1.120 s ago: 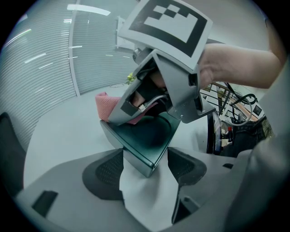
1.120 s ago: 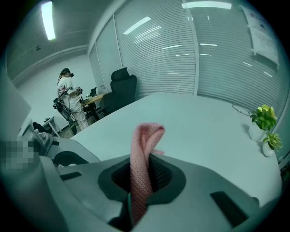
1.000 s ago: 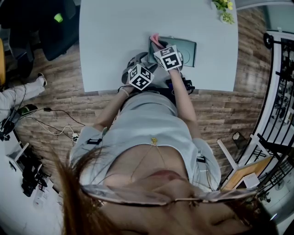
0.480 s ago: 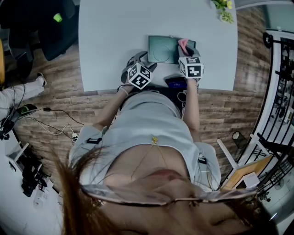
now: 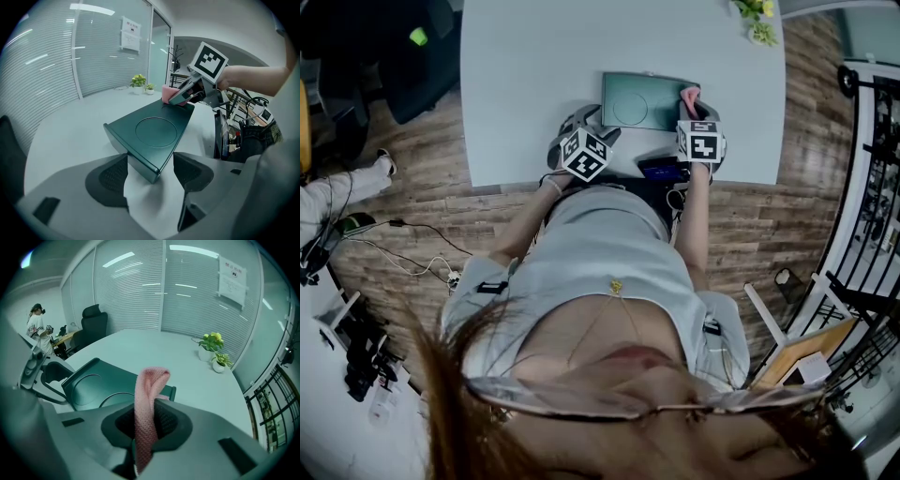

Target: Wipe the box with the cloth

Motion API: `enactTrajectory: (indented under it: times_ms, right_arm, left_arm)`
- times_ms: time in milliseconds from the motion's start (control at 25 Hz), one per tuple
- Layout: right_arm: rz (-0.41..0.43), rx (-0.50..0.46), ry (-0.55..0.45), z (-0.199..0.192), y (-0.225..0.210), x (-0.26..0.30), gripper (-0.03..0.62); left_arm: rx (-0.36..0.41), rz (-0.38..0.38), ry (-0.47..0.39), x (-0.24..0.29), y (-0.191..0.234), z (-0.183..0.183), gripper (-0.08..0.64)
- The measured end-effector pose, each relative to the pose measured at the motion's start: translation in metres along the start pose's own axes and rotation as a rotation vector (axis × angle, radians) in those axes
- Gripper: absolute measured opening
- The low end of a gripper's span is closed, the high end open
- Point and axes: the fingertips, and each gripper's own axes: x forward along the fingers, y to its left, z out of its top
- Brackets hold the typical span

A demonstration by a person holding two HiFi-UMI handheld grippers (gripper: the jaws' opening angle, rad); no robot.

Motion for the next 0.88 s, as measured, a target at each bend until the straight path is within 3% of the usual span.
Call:
enactTrajectory:
  times_ms: [280, 680, 880]
  right_arm:
    - [-0.007, 0.023, -0.010, -0.001, 0.001, 0.000, 0.043]
    - [0.029, -0.062, 0.030, -0.001, 0.024, 0.005, 0.043]
    - [0.053, -0.056, 0.029, 0.002, 0.033, 0.005, 0.043]
  left_arm:
    - [-0.004, 0.000, 0.003, -0.001, -0.001, -0.001, 0.310]
    - [-0.002, 0.002, 0.004, 0.000, -0.001, 0.000, 0.310]
    - [-0.002, 0.002, 0.004, -0.001, 0.000, -0.001, 0.310]
